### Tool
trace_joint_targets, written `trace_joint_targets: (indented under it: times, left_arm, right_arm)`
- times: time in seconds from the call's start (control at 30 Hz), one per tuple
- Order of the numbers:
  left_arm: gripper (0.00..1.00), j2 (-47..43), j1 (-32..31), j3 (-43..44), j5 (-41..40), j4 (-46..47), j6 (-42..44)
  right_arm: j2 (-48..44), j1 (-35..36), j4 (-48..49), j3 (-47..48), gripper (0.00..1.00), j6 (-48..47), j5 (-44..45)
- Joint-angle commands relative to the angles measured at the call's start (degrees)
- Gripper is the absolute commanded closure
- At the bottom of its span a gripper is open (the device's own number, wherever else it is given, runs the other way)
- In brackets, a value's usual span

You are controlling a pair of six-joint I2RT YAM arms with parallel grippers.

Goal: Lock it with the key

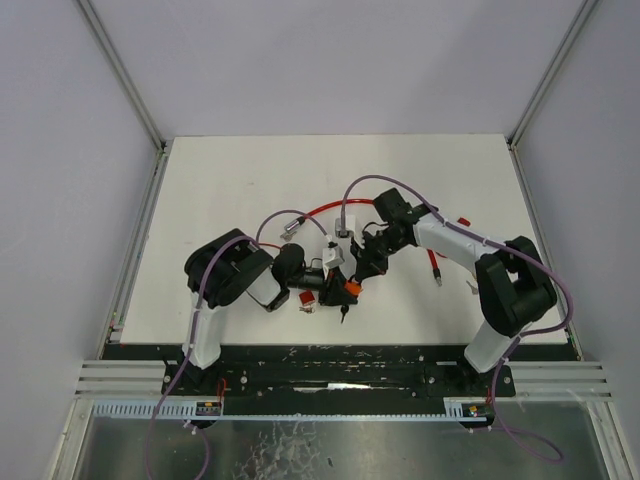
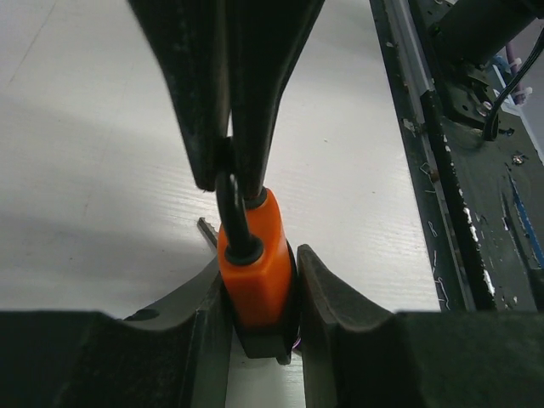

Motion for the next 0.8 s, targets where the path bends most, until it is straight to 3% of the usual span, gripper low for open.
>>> trace_joint_targets:
  times: [0.0,0.13,0.17,0.2,0.33,0.47,0.63,0.77]
  left_arm:
    - [1.0,-5.2,-1.9,3.8,-5.9,19.8,4.4]
    - [0.97,-6.4,-2.4,4.5,-6.2,19.7,2.2]
    - [0.87,-6.5,-2.6,4.9,-6.5,19.7,0.7]
    - [0.69,-6.5,-3.0,5.2,-7.2,19.7,-0.6]
    - [0.34,-8.5,-4.3,3.3,-11.1,19.7,0.9]
    - [0.17,-14.6,-4.4,-2.5,-18.7,19.8,6.2]
    - [0.11,-24.2,-4.3,-9.7,-26.4,19.6,9.7]
    - [0.08,-28.3,-4.3,-11.3,-27.3,18.5,5.5]
  right_arm:
    - [7.5,6.7,-6.2,0.2,1.0,-1.6,-8.2]
    - [-0.8,-1.4,-5.5,0.0,1.0,-1.5,-9.3]
    - [-2.9,-3.1,-5.5,-0.8,1.0,-1.8,-9.9]
    - [-5.1,-4.1,-5.5,-1.4,1.0,-2.3,-10.2]
    - [-8.5,-7.0,-9.5,0.1,1.0,-6.1,-12.1]
    - [-11.9,-13.3,-15.8,0.9,1.0,-12.1,-15.5]
    - [-17.3,-22.7,-19.6,1.8,1.0,-15.2,-17.4]
    - [-20.8,-31.1,-18.5,1.7,1.0,-12.5,-19.9]
